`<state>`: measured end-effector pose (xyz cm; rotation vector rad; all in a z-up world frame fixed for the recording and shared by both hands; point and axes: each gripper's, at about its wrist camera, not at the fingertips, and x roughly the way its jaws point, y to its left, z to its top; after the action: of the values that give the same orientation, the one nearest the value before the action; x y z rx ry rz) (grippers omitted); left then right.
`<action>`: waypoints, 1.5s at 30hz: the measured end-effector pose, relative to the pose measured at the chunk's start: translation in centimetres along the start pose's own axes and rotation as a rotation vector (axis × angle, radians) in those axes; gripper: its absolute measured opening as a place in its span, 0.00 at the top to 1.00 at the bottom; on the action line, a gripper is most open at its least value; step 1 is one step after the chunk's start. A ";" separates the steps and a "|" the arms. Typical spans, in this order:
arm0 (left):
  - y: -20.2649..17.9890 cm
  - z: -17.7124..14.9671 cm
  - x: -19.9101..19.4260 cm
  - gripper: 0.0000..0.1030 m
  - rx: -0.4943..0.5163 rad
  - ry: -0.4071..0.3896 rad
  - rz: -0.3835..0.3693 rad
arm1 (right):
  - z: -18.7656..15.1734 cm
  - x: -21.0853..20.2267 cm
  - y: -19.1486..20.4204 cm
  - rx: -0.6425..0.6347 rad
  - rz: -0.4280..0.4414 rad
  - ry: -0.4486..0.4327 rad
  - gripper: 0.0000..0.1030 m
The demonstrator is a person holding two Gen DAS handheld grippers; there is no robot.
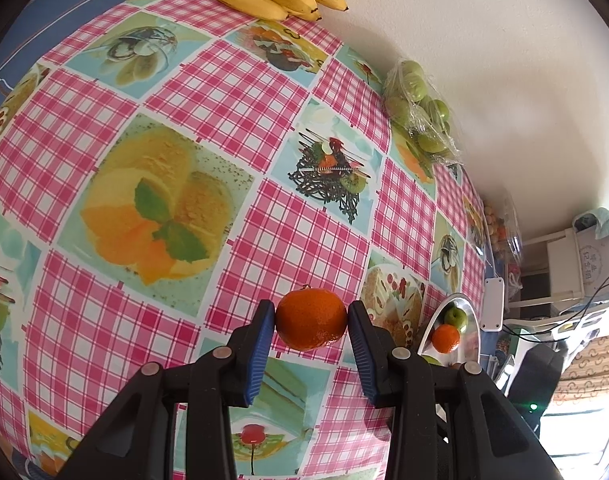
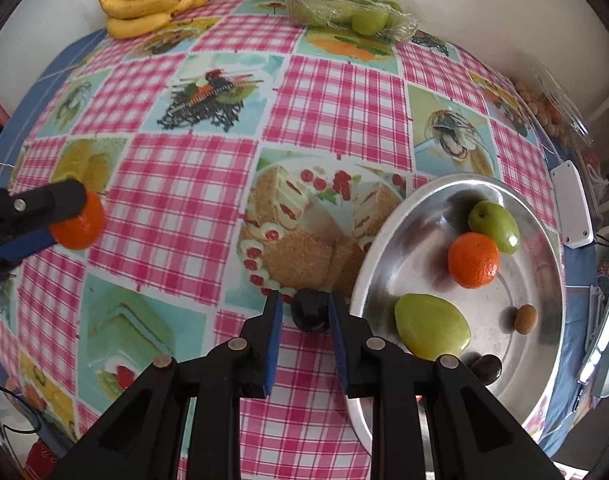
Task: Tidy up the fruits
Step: 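Lift the black plum with the right tool while the left tool holds the tangerine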
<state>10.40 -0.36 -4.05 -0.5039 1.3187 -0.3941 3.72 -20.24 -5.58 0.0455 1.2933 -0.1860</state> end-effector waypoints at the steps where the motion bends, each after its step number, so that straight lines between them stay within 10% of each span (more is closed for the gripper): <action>1: 0.0 0.0 0.0 0.61 0.001 0.000 0.000 | -0.1 0.2 0.0 0.002 0.000 0.006 0.76; 22: 0.3 0.1 -0.4 0.61 -0.010 -0.005 -0.019 | -1.4 1.4 5.1 -0.252 -0.305 -0.005 0.77; 45: 0.3 0.1 -0.3 0.61 -0.013 -0.010 -0.009 | -0.1 -4.2 1.2 0.000 0.105 -0.112 0.77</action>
<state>10.38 0.10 -3.97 -0.5225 1.3108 -0.3906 2.74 -18.61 -1.60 0.1013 1.1766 -0.0976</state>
